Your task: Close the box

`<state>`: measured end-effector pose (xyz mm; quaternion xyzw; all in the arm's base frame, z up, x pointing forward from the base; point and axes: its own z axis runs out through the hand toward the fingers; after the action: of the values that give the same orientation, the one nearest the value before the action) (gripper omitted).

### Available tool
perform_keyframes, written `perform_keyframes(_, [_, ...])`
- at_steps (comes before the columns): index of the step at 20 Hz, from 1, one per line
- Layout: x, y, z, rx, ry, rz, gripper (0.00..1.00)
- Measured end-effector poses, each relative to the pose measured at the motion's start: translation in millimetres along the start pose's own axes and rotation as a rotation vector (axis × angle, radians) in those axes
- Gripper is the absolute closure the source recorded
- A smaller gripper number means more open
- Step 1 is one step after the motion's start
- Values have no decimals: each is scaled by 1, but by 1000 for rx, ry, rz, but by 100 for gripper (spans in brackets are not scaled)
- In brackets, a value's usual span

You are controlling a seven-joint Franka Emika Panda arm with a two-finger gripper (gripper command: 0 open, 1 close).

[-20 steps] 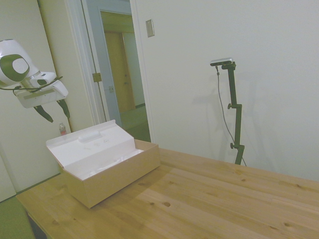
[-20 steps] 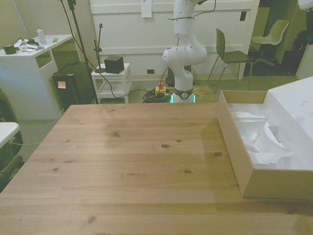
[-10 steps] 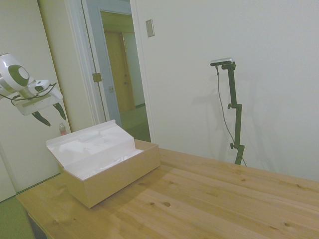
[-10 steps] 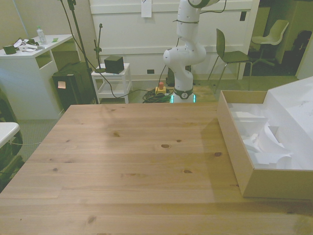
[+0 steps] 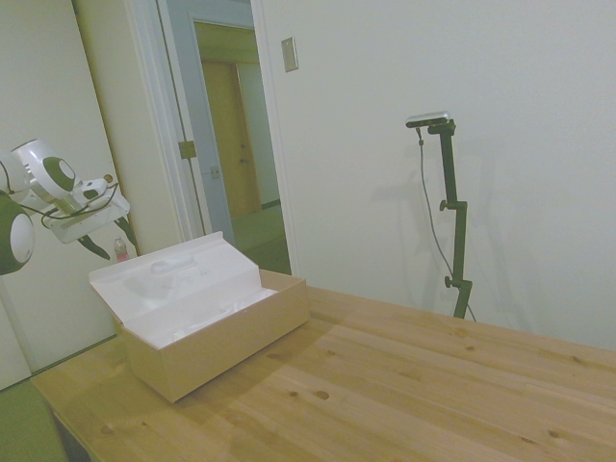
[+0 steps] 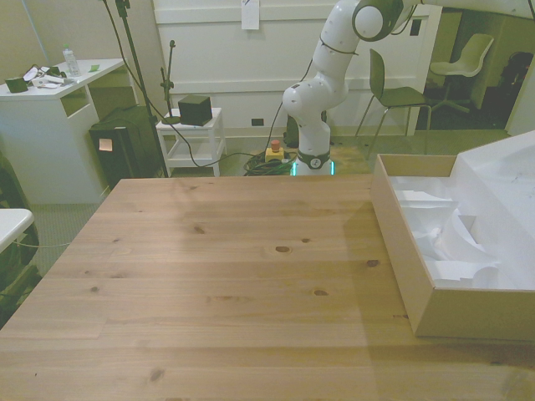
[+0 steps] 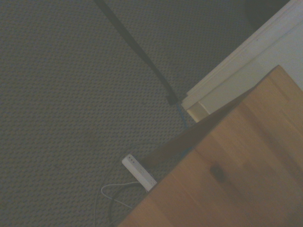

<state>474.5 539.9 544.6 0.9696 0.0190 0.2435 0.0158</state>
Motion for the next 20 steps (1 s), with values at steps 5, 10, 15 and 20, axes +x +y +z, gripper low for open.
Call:
perform_keyframes(5, [2, -2, 50, -69, -6, 2, 0])
perform_keyframes(10, [34, 66, 11, -113, 43, 77, 0])
perform_keyframes(15, [81, 230, -53, -177, 55, 225, 0])
perform_keyframes(20, [82, 421, -68, -182, -1, 363, 0])
